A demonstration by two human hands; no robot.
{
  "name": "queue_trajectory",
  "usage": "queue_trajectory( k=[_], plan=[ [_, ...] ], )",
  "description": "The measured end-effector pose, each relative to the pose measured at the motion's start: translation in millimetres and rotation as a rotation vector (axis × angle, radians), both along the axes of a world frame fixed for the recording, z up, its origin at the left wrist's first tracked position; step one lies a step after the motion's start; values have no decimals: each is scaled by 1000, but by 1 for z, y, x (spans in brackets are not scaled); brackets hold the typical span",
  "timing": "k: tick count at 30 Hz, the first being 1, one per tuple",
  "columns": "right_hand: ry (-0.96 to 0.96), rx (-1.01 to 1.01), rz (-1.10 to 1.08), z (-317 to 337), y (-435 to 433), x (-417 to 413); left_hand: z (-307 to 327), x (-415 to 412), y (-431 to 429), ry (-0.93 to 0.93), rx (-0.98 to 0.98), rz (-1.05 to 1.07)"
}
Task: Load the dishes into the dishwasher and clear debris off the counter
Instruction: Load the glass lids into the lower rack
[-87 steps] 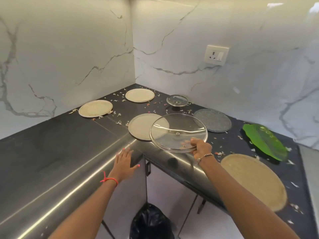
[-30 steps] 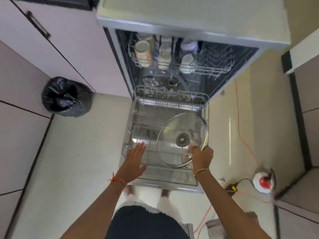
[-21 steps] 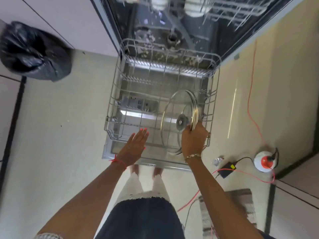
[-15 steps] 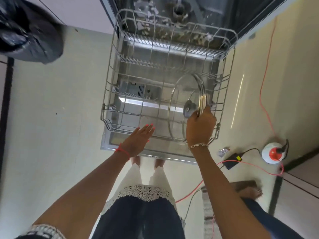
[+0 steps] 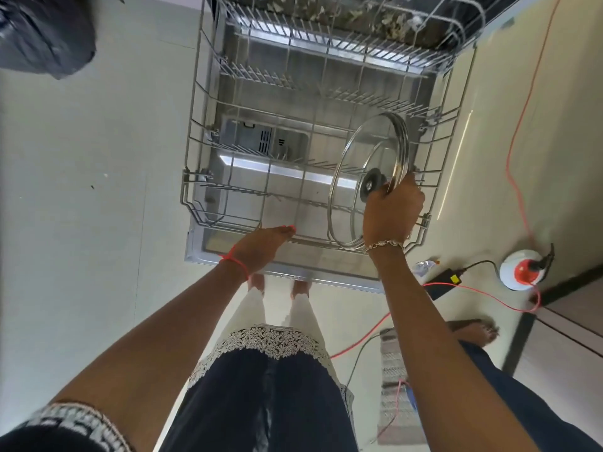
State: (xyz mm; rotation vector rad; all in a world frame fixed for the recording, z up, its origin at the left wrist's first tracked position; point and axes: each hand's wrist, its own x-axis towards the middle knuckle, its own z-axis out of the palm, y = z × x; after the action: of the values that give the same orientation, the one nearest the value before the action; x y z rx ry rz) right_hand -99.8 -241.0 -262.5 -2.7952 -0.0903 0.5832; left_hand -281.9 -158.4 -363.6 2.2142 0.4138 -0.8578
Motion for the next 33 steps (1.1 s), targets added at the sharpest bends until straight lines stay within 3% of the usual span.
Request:
queue_trajectory(
  k=[24, 29, 33],
  plan=[
    [187, -10, 192, -44, -5, -13, -3, -4, -7, -5, 51, 43],
    [192, 53, 253, -32, -12, -8, 17, 4, -7, 73, 126, -83],
    [184, 26, 364, -8, -16, -7, 52, 2, 1, 83, 168, -63]
  ],
)
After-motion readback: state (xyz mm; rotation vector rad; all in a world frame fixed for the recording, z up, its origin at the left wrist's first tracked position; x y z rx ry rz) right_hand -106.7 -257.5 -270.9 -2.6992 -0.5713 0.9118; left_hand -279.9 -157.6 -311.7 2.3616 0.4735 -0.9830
